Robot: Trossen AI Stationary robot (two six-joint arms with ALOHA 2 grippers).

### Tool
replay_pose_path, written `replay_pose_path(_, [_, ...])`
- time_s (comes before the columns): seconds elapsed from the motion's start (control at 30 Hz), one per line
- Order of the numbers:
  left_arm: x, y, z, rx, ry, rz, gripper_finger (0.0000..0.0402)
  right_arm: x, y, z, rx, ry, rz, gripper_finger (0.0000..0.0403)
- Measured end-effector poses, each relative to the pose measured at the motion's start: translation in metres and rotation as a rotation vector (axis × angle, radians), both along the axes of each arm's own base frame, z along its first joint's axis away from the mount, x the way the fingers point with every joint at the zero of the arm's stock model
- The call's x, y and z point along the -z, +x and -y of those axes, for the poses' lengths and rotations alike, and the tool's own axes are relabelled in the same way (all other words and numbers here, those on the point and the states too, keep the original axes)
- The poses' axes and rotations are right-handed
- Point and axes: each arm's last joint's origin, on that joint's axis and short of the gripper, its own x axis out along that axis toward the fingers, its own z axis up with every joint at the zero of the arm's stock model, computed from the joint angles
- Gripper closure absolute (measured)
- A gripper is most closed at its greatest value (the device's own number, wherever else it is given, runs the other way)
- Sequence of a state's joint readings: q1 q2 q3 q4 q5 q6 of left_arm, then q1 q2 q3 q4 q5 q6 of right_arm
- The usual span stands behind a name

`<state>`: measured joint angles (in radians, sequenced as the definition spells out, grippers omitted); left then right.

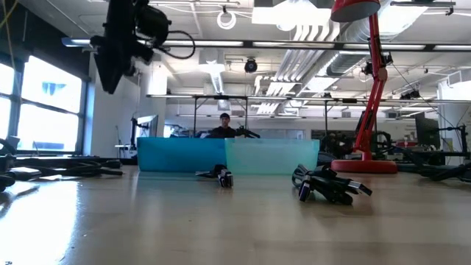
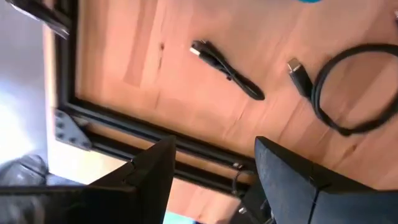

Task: Pick & Place USB Port
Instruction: Put the black USB cable into the blue bin

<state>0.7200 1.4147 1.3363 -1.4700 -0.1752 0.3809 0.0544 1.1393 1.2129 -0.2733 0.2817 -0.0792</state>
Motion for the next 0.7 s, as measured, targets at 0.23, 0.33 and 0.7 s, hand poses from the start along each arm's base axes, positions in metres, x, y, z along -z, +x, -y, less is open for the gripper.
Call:
replay_pose_path(0.23, [0.062, -0.003, 0.001, -0.099, 0.02, -0.047, 0.0189, 0.0, 0.0, 0.0, 0.0, 0.0, 0.0, 0.0202])
replay_pose_path(0.33, [0.085, -0.004, 0.004, -0.129, -0.018, 0.0, 0.0189, 0.0, 0.0, 0.0, 0.0, 0.0, 0.0, 0.0202])
replay_pose_path(0.7, [0.126, -0.004, 0.006, -0.235, -0.047, 0.075, 0.0189, 0.0, 0.0, 0.0, 0.003, 0.019, 0.004, 0.0202])
